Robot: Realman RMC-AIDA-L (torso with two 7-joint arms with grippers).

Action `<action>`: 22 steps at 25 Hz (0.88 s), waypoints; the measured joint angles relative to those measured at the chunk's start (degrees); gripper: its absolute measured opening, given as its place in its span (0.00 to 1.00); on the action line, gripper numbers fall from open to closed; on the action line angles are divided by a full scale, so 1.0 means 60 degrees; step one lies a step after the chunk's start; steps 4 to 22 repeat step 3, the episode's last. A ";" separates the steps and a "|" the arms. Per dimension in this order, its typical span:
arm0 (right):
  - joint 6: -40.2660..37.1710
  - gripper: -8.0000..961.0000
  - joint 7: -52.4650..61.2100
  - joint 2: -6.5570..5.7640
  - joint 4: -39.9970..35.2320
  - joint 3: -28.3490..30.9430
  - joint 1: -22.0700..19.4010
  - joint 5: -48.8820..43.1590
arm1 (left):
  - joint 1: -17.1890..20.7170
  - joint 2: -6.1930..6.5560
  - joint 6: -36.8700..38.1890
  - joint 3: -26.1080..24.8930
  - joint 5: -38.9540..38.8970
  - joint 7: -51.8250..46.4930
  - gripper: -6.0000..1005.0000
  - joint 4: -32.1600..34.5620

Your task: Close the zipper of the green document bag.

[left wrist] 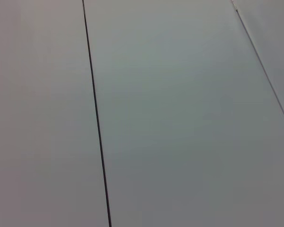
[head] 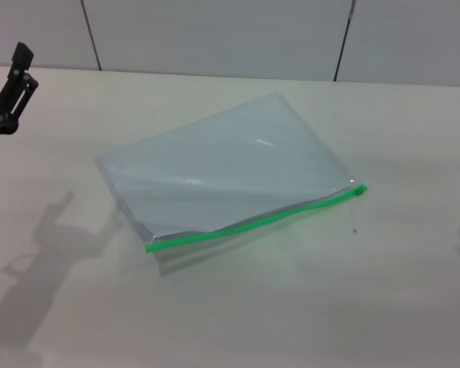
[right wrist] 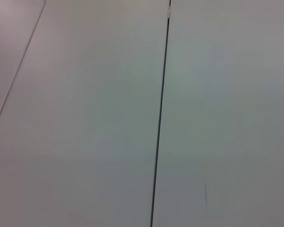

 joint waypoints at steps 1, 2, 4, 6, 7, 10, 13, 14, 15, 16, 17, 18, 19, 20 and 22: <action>-0.0001 0.91 -0.0001 -0.0003 0.0000 -0.0010 0.0002 0.0000 | 0.0000 -0.0002 0.0000 0.0000 -0.0001 -0.0001 0.84 0.0000; -0.0002 0.91 -0.0003 -0.0004 0.0001 -0.0028 0.0005 -0.0005 | 0.0000 -0.0006 0.0000 0.0000 -0.0001 -0.0002 0.84 0.0000; -0.0003 0.91 -0.0005 -0.0005 0.0001 -0.0070 0.0015 -0.0013 | 0.0000 -0.0008 0.0000 0.0000 -0.0001 -0.0003 0.84 0.0000; -0.0003 0.91 -0.0005 -0.0005 0.0001 -0.0070 0.0015 -0.0013 | 0.0000 -0.0008 0.0000 0.0000 -0.0001 -0.0003 0.84 0.0000; -0.0003 0.91 -0.0005 -0.0005 0.0001 -0.0070 0.0015 -0.0013 | 0.0000 -0.0008 0.0000 0.0000 -0.0001 -0.0003 0.84 0.0000; -0.0003 0.91 -0.0005 -0.0005 0.0001 -0.0070 0.0015 -0.0013 | 0.0000 -0.0008 0.0000 0.0000 -0.0001 -0.0003 0.84 0.0000; -0.0003 0.91 -0.0005 -0.0005 0.0001 -0.0070 0.0015 -0.0013 | 0.0000 -0.0008 0.0000 0.0000 -0.0001 -0.0003 0.84 0.0000; -0.0003 0.91 -0.0005 -0.0005 0.0001 -0.0070 0.0015 -0.0013 | 0.0000 -0.0008 0.0000 0.0000 -0.0001 -0.0003 0.84 0.0000; -0.0003 0.91 -0.0005 -0.0005 0.0001 -0.0070 0.0015 -0.0013 | 0.0000 -0.0008 0.0000 0.0000 -0.0001 -0.0003 0.84 0.0000; -0.0003 0.91 -0.0005 -0.0005 0.0001 -0.0070 0.0015 -0.0013 | 0.0000 -0.0008 0.0000 0.0000 -0.0001 -0.0003 0.84 0.0000; -0.0003 0.91 -0.0005 -0.0005 0.0001 -0.0070 0.0015 -0.0013 | 0.0000 -0.0008 0.0000 0.0000 -0.0001 -0.0003 0.84 0.0000; -0.0003 0.91 -0.0005 -0.0005 0.0001 -0.0070 0.0015 -0.0013 | 0.0000 -0.0008 0.0000 0.0000 -0.0001 -0.0003 0.84 0.0000; -0.0003 0.91 -0.0005 -0.0005 0.0001 -0.0070 0.0015 -0.0013 | 0.0000 -0.0008 0.0000 0.0000 -0.0001 -0.0003 0.84 0.0000; -0.0003 0.91 -0.0005 -0.0005 0.0001 -0.0070 0.0015 -0.0013 | 0.0000 -0.0008 0.0000 0.0000 -0.0001 -0.0003 0.84 0.0000; -0.0003 0.91 -0.0005 -0.0005 0.0001 -0.0070 0.0015 -0.0013 | 0.0000 -0.0008 0.0000 0.0000 -0.0001 -0.0003 0.84 0.0000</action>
